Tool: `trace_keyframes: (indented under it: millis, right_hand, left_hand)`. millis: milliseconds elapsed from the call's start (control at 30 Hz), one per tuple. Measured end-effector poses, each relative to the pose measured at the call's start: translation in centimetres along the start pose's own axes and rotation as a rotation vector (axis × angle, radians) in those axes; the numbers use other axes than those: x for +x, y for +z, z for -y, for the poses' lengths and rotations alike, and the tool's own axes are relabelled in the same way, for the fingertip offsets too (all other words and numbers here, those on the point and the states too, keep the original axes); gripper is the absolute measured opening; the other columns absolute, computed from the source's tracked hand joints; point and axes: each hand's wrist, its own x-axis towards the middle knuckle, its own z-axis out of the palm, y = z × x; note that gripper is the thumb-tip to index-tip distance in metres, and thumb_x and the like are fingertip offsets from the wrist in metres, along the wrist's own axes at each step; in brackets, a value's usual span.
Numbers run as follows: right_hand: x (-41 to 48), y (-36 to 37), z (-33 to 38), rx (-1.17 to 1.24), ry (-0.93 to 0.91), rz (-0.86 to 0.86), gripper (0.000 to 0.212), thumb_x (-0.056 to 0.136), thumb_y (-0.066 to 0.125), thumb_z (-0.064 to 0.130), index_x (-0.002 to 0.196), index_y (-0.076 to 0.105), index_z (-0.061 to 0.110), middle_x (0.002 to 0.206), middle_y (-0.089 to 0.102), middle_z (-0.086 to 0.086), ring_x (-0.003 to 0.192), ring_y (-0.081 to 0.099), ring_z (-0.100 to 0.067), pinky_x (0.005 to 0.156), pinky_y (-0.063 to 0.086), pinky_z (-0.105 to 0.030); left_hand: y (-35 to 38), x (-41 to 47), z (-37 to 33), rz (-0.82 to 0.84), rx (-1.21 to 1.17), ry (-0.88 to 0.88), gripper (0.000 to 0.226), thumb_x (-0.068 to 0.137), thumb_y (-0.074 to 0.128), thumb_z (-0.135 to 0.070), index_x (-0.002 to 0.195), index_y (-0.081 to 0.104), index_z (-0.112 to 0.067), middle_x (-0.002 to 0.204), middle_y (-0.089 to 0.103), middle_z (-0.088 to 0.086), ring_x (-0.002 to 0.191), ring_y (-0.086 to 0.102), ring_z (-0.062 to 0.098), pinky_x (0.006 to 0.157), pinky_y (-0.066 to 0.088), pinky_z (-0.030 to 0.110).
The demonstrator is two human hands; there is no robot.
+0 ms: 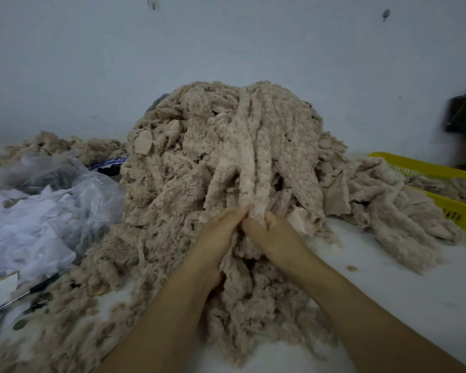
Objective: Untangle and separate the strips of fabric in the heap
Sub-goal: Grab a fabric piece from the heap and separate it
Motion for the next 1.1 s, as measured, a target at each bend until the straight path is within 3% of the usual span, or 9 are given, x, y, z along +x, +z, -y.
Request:
trace_keyframes:
  millis: [133,233,333,400,567,733,933,1033,1100]
  right_hand:
    - [0.0,0.6,-0.1,0.110,-0.006,0.083,0.015,0.090,0.065,0.046,0.099,0.069,0.035,0.099,0.074,0.016,0.093,0.069,0.000,0.078,0.055,-0.019]
    - [0.1,0.2,0.1,0.340,0.054,0.088,0.035,0.082,0.070,0.056,0.101,0.073,0.026,0.102,0.076,0.004,0.098,0.072,-0.013,0.087,0.055,-0.031]
    - [0.4,0.3,0.2,0.484,0.101,0.075,0.040,0.082,0.069,0.056,0.098,0.076,0.020,0.103,0.076,-0.006,0.101,0.071,-0.021,0.097,0.052,-0.040]
    - [0.6,0.5,0.1,0.528,0.134,0.035,0.032,0.087,0.065,0.051,0.098,0.077,0.024,0.106,0.076,-0.003,0.103,0.071,-0.018,0.102,0.049,-0.042]
    - [0.6,0.2,-0.1,0.483,0.144,0.024,0.063,0.074,0.063,0.072,0.116,0.068,0.026,0.116,0.072,0.007,0.112,0.065,-0.009,0.105,0.046,-0.037]
    - [0.7,-0.5,0.4,0.510,0.238,-0.028,0.038,0.095,0.060,0.041,0.121,0.068,0.014,0.111,0.074,-0.004,0.105,0.070,-0.016,0.099,0.051,-0.037]
    - [1.1,-1.2,0.6,0.604,0.347,-0.123,0.048,0.093,0.058,0.049,0.126,0.064,0.015,0.116,0.071,-0.010,0.106,0.068,-0.026,0.099,0.052,-0.046]
    - [1.1,-1.1,0.5,0.636,0.368,-0.141,0.044,0.096,0.054,0.048,0.120,0.067,0.013,0.104,0.075,-0.011,0.093,0.073,-0.024,0.082,0.059,-0.037]
    - [1.2,-1.4,0.5,0.723,0.406,-0.169,0.041,0.099,0.050,0.045,0.112,0.067,0.010,0.101,0.074,-0.015,0.078,0.075,-0.021,0.062,0.059,-0.028]
  left_hand:
    - [-0.4,0.4,-0.2,0.005,-0.272,-0.081,0.039,0.074,0.074,-0.027,0.107,0.067,-0.007,0.101,0.074,0.016,0.085,0.073,0.024,0.068,0.061,0.033]
    - [-0.5,0.4,-0.4,0.075,-0.349,-0.098,0.059,0.079,0.069,-0.028,0.129,0.058,0.002,0.109,0.065,0.022,0.093,0.066,0.030,0.081,0.059,0.040]
    - [-0.4,0.7,-0.2,0.099,-0.352,-0.084,0.055,0.078,0.066,-0.028,0.125,0.056,-0.001,0.096,0.051,0.012,0.083,0.052,0.025,0.081,0.052,0.035]
    - [-0.6,0.8,-0.1,0.105,-0.325,-0.093,0.048,0.084,0.064,-0.025,0.120,0.063,0.006,0.104,0.066,0.020,0.090,0.066,0.027,0.080,0.059,0.037]
    - [-0.7,0.1,0.0,0.138,-0.047,0.021,0.030,0.090,0.070,-0.032,0.111,0.076,-0.012,0.114,0.074,0.012,0.105,0.071,0.022,0.077,0.059,0.028]
    - [0.1,-0.4,0.8,0.113,0.345,0.165,0.022,0.096,0.063,-0.035,0.114,0.067,-0.025,0.106,0.076,-0.010,0.102,0.071,0.006,0.079,0.055,0.016]
    - [0.7,-1.1,0.4,0.230,0.610,0.309,0.020,0.102,0.052,-0.032,0.115,0.066,-0.030,0.108,0.069,-0.028,0.107,0.063,-0.007,0.089,0.051,0.013]
    - [0.4,-1.0,0.3,0.274,0.700,0.321,0.040,0.094,0.051,-0.046,0.124,0.065,-0.024,0.132,0.064,-0.009,0.121,0.058,0.002,0.104,0.047,0.025]
    - [0.3,-1.3,0.4,0.301,0.678,0.313,0.036,0.090,0.051,-0.049,0.118,0.066,-0.032,0.129,0.066,-0.010,0.120,0.059,0.002,0.101,0.047,0.023]
